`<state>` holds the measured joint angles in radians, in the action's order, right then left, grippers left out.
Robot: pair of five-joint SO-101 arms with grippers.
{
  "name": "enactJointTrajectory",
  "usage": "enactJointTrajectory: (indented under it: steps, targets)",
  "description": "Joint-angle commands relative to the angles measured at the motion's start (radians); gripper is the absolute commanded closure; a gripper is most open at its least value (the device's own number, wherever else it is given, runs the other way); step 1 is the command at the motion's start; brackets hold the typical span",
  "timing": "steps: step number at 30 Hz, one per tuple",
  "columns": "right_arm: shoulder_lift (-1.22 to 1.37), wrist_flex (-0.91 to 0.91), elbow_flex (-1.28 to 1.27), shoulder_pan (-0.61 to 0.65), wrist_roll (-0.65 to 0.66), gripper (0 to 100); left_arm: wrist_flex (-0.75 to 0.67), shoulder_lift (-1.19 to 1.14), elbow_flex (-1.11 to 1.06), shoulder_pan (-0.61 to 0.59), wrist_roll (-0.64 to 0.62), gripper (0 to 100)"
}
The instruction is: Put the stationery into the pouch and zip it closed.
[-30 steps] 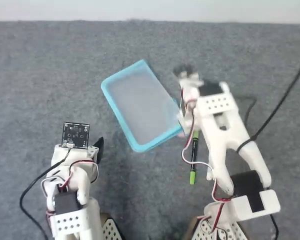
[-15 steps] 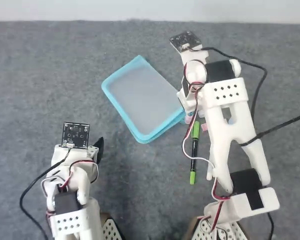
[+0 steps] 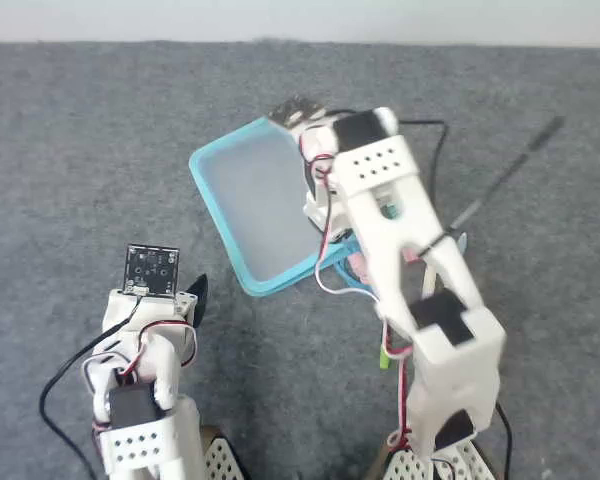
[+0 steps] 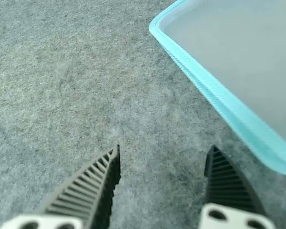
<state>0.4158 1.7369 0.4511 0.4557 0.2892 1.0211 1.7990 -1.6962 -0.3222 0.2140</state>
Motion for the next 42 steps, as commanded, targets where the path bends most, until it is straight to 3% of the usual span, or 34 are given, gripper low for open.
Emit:
enactJointTrajectory:
  steps: [1, 7, 12, 20, 31, 42]
  targets:
    - [0.016, -0.045, 0.080, 0.008, 0.014, 94.6, -0.028, 0.020, 0.012, 0.000, -0.006, 73]
    - [0.077, -0.044, 0.083, 0.008, -0.002, 77.4, -0.028, 0.020, 0.012, 0.000, -0.006, 73]
    - [0.027, -0.018, 0.084, 0.008, -0.032, 77.8, -0.028, 0.020, 0.012, -0.002, -0.006, 73]
    - [-0.366, 0.012, -0.072, 0.024, -0.037, 77.8, -0.028, 0.020, 0.012, -0.003, -0.006, 73]
    - [-0.746, -0.604, -1.011, 0.028, -0.026, 77.8, -0.028, 0.020, 0.012, 0.000, -0.006, 73]
    - [-0.567, -0.734, -1.057, 0.016, -0.031, 77.8, -0.028, 0.020, 0.012, 0.000, -0.006, 73]
